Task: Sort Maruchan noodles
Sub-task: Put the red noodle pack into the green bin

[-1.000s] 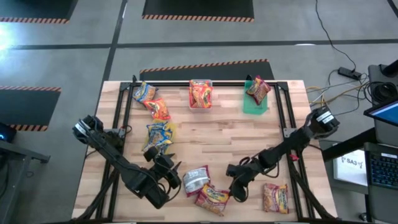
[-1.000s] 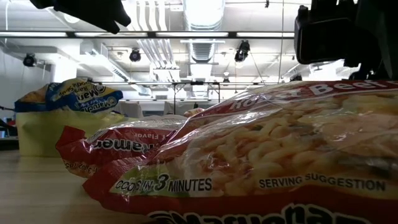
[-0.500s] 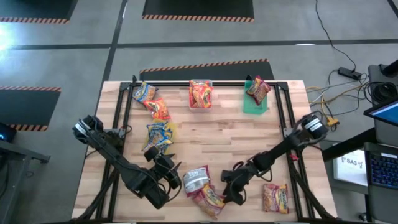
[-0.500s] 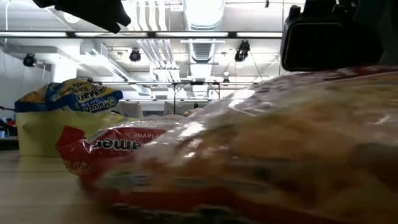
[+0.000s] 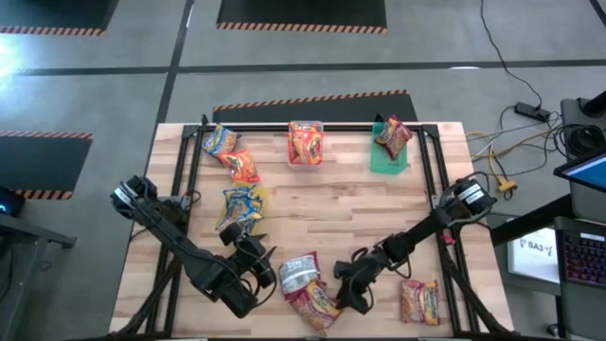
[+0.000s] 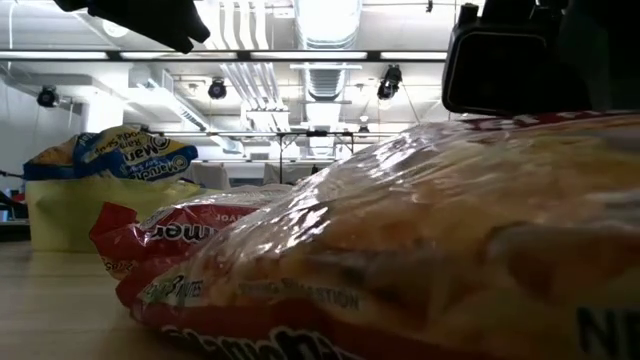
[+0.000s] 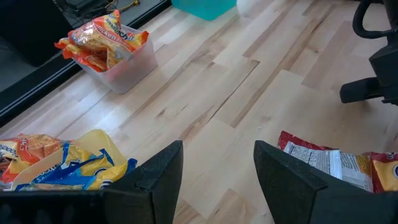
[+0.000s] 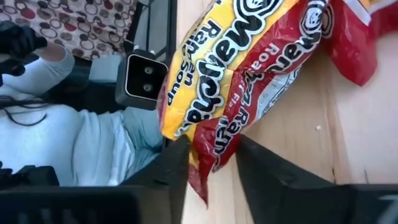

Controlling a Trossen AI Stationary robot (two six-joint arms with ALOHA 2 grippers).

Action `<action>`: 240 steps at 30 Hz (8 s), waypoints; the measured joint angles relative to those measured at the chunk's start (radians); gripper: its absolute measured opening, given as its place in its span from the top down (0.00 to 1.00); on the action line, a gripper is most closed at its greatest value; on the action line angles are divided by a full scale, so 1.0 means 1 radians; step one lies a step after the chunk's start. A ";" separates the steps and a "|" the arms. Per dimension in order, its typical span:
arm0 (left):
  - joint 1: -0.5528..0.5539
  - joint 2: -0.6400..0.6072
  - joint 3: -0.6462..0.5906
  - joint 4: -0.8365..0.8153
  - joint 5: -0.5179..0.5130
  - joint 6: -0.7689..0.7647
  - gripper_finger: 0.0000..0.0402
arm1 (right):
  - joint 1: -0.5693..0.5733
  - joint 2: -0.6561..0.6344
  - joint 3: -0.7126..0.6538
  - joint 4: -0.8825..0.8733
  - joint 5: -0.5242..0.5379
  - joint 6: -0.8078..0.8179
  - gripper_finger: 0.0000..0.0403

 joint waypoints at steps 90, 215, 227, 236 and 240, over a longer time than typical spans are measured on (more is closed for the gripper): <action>0.089 0.349 -0.006 0.880 0.585 0.549 0.55 | 0.020 -0.061 0.017 -0.208 0.080 0.129 0.51; 0.860 0.378 -0.005 1.192 0.584 1.159 0.55 | -0.812 -0.456 0.081 -1.169 0.180 -0.551 0.61; 0.859 0.375 -0.005 1.074 0.674 1.195 0.55 | -0.874 -0.489 0.081 -1.165 0.290 -0.542 0.61; 0.858 0.376 -0.005 1.081 0.710 1.265 0.55 | -0.963 -0.405 0.081 -1.101 0.236 -0.594 0.61; 0.865 0.376 -0.005 1.084 0.710 1.267 0.55 | -0.962 -0.355 0.081 -1.067 0.157 -0.597 0.61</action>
